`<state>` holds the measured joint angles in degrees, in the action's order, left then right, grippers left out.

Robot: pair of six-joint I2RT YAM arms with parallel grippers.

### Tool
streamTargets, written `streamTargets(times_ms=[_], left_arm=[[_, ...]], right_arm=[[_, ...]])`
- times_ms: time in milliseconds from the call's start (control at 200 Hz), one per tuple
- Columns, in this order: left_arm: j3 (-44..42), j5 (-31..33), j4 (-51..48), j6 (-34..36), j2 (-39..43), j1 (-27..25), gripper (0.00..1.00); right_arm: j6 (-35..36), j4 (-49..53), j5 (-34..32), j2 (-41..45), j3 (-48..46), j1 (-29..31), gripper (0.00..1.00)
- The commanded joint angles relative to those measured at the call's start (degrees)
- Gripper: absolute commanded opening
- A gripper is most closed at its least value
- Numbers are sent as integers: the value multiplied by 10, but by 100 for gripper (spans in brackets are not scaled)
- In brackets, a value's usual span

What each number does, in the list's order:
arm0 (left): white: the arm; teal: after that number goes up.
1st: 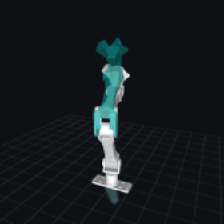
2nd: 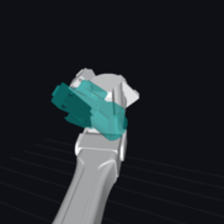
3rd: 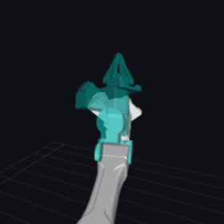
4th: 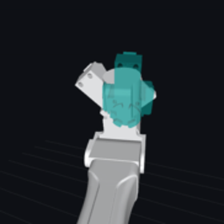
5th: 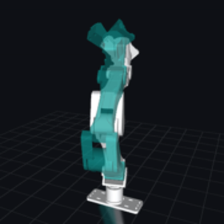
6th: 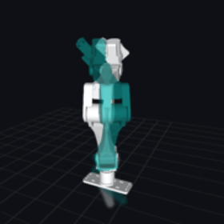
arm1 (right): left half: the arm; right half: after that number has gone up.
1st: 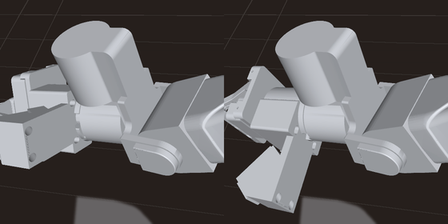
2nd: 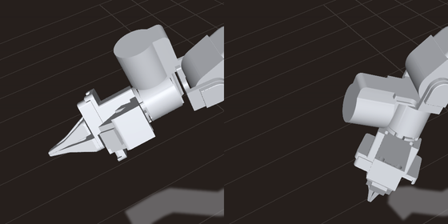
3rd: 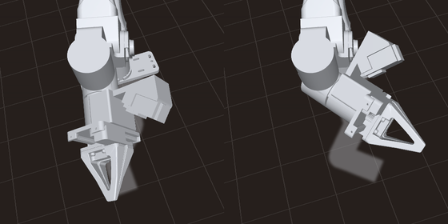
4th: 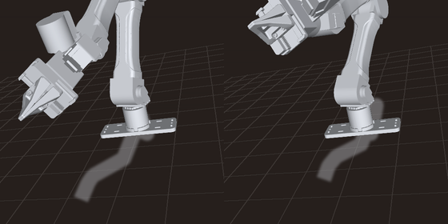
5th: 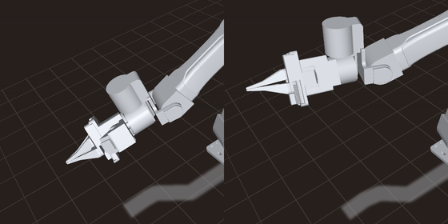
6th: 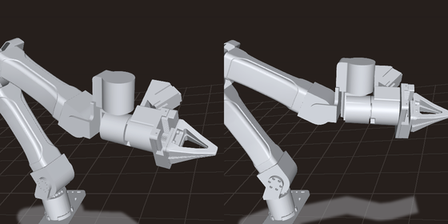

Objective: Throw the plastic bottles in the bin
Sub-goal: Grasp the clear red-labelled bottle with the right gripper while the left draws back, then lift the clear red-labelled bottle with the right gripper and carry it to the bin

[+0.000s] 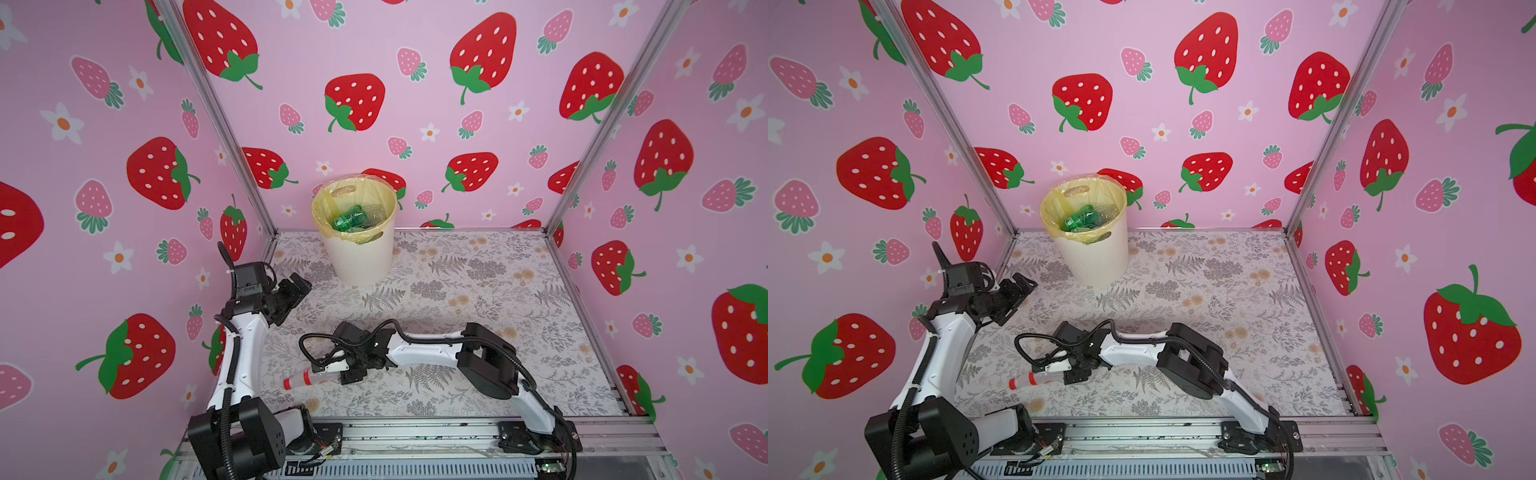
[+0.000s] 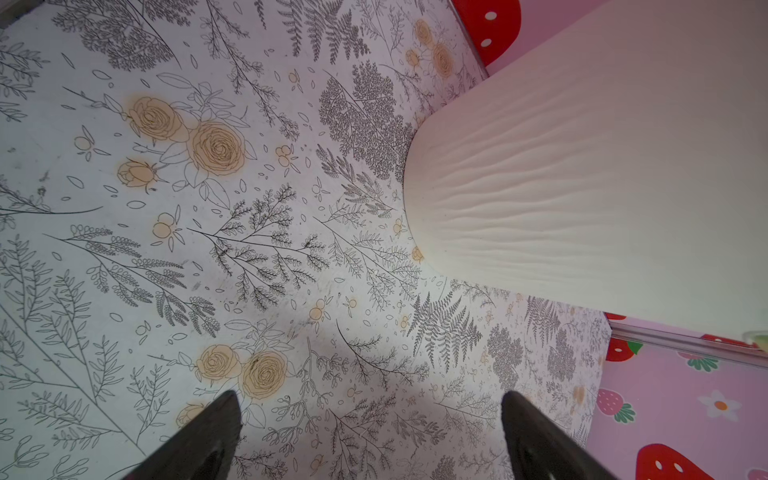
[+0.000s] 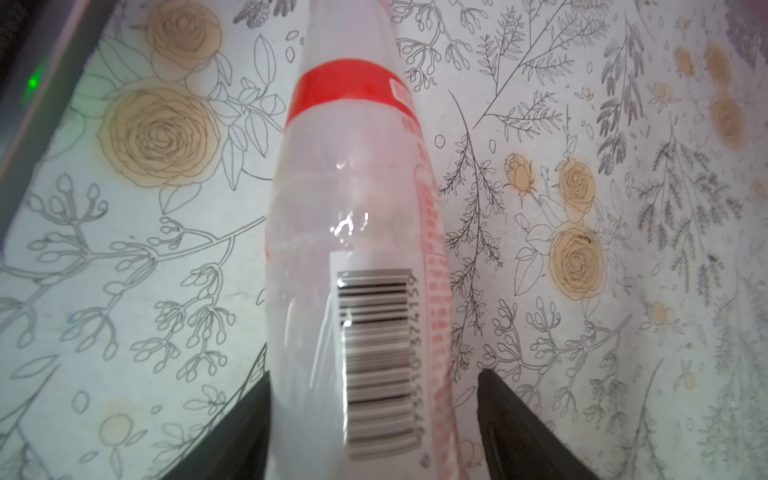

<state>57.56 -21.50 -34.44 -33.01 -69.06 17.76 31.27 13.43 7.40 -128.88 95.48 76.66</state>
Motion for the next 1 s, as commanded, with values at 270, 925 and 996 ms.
streamTargets(times_ms=[270,925,996], left_arm=[[-3,-12,7,-4,-1,5,99],[-10,-30,23,-3,7,5,99],[-14,-34,25,-5,6,5,99]], right_arm=[[-8,-30,-20,56,-78,1,54],[-271,-140,-110,366,-375,-92,56],[-297,-148,-122,391,-375,-105,56]])
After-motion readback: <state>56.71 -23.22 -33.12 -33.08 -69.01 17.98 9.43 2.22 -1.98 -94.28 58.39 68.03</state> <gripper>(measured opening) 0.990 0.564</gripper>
